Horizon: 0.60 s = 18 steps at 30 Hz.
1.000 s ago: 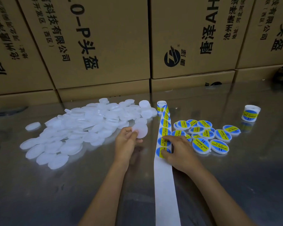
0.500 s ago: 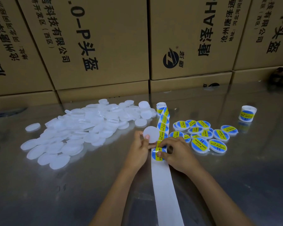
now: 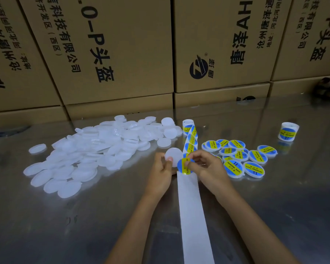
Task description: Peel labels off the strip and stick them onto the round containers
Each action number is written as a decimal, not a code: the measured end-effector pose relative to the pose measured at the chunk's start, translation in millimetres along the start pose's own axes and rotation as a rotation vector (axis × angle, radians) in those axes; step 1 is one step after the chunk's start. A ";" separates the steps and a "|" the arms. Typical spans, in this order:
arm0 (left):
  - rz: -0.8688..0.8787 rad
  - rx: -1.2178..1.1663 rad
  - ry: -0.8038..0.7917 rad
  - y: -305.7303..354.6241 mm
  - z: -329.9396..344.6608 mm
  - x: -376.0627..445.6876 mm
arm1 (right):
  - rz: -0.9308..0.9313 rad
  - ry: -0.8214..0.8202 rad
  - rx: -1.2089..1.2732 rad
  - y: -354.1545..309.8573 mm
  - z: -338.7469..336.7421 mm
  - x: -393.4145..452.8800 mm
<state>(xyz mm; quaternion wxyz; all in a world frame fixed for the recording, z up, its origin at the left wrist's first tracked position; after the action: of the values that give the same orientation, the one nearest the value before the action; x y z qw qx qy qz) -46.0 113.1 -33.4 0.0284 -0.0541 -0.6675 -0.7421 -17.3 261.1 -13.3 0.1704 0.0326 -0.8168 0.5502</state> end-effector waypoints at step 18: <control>-0.161 -0.504 -0.215 20.1 13.5 -13.7 | 0.035 0.106 0.226 -11.7 -5.9 0.2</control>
<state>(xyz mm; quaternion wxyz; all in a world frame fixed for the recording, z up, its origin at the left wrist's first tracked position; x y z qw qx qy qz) -29.5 123.9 -13.8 -0.1159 -0.0847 -0.4634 -0.8745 -13.2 262.0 -0.9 0.1989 0.0082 -0.7397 0.6428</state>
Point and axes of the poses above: each hand's wrist, its own x-axis towards the middle knuckle, its own z-axis out of the palm, y = z × x, the point moved 3 cm from there along x, towards the middle knuckle, and after that the axes turned 13 degrees about -x, right-handed, at the moved point
